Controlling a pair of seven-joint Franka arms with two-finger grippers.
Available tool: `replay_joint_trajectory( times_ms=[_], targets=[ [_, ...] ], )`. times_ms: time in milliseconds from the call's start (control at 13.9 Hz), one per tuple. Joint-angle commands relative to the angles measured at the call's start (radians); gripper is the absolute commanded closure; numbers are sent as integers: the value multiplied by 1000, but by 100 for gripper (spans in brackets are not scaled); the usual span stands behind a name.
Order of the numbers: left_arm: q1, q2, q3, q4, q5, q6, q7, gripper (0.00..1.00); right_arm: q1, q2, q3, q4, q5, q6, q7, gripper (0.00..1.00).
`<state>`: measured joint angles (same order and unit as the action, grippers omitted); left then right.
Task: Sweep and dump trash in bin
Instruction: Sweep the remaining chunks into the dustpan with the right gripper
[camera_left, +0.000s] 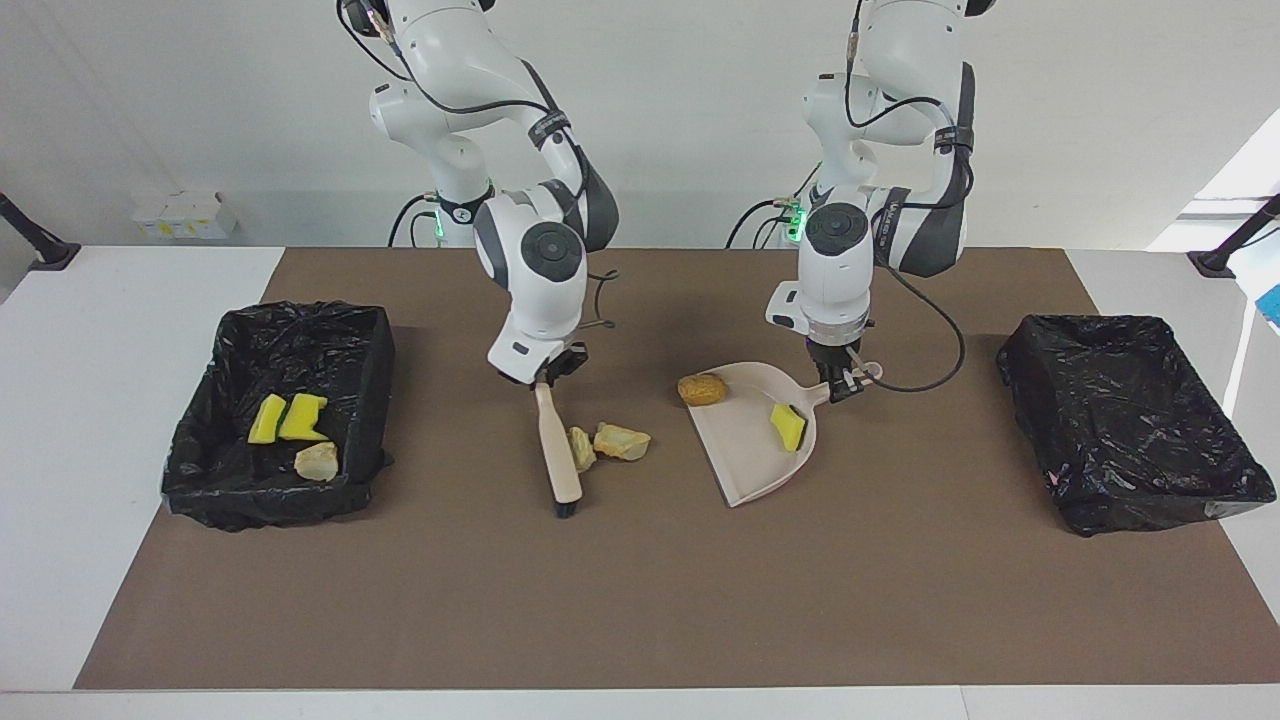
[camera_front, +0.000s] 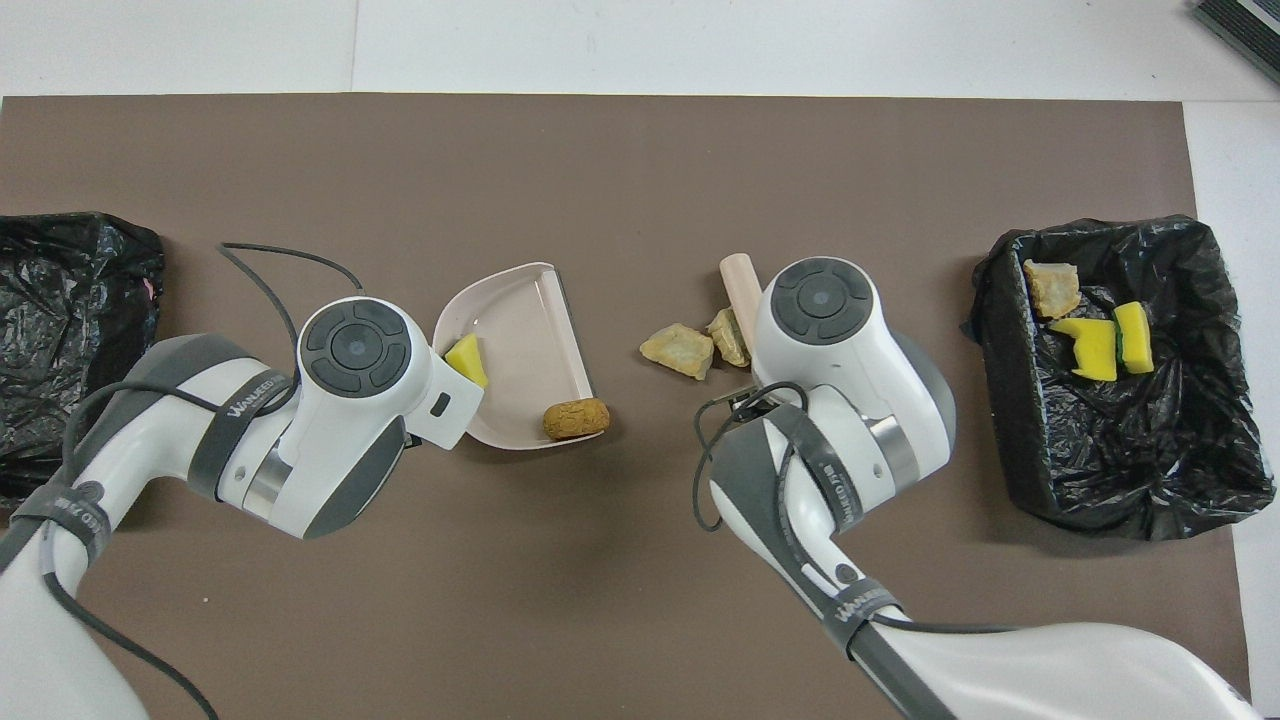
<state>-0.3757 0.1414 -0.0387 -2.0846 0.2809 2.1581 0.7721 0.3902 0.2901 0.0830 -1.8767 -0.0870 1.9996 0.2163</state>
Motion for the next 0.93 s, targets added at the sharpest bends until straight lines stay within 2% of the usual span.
replay_joint_trajectory(
  times_ms=[0,72,144,359,431,575,718,862],
  targets=[
    [-12,-23,6,-29,14,12,-28,100,115,46,4,80,55,8,6,100],
    [-12,-23,6,-29,14,16,-28,100,137,53,4,99,75,8,8,100],
    [-12,-23,6,-29,14,17,-28,100,145,57,4,100,146,14,8,100],
    [-11,-22,6,-31,14,23,-28,100,188,61,4,97,379,169,23,100],
    [-11,-22,6,-31,14,25,-28,100,197,60,4,99,412,182,46,100],
    [-8,-22,6,-31,14,29,-28,100,197,43,3,85,409,144,48,100],
    [-3,-19,6,-29,11,40,-24,100,187,-23,-14,80,398,-27,54,100],
    [4,-14,6,-28,9,57,-5,100,138,-93,-16,80,316,-135,58,100]
  ],
)
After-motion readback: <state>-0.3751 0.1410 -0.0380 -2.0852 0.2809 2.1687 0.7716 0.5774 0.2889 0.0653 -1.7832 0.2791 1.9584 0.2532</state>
